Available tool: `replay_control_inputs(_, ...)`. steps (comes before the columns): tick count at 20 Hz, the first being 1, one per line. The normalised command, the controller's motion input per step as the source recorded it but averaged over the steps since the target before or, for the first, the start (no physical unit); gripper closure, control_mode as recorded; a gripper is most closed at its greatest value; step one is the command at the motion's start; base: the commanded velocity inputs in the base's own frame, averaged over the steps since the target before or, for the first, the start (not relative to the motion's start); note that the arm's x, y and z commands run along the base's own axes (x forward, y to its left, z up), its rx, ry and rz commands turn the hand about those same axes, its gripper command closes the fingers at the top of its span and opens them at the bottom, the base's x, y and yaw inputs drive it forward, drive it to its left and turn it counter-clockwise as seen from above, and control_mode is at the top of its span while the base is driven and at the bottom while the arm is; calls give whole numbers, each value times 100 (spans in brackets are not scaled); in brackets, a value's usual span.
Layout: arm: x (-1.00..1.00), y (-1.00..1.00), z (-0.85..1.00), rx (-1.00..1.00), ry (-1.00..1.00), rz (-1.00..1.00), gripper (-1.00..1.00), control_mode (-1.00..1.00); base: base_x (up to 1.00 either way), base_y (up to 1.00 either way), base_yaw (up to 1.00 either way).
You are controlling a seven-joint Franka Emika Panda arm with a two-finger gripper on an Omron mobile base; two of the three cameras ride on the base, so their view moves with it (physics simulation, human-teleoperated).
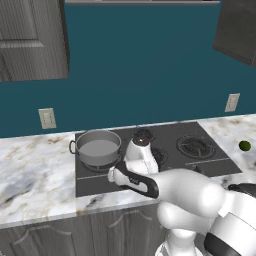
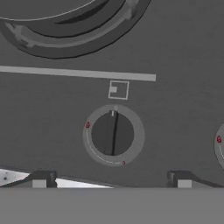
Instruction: Turn on the burner for the pot on the stove. Wait thirty seconds for the pot to heat up. Then add the lime to the pot.
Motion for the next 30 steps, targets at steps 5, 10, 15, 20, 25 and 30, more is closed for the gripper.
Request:
replay_control_inputs(5, 17, 6, -12, 0, 0, 0, -100, -100, 0, 0, 0)
replay_control_inputs(10, 18, 5, -10, 0, 0, 0, -100, -100, 0, 0, 0)
replay_control_inputs(15, 13, 5, -15, 0, 0, 0, -100, -100, 0, 0, 0)
replay_control_inputs(20, 0, 2, -26, 0, 0, 0, -100, -100, 0, 0, 0)
replay_control_inputs(25, 2, 0, -26, 0, 0, 0, -100, -100, 0, 0, 0)
replay_control_inputs(30, 0, 0, -26, 0, 0, 0, 100, -100, 0, 0, 0)
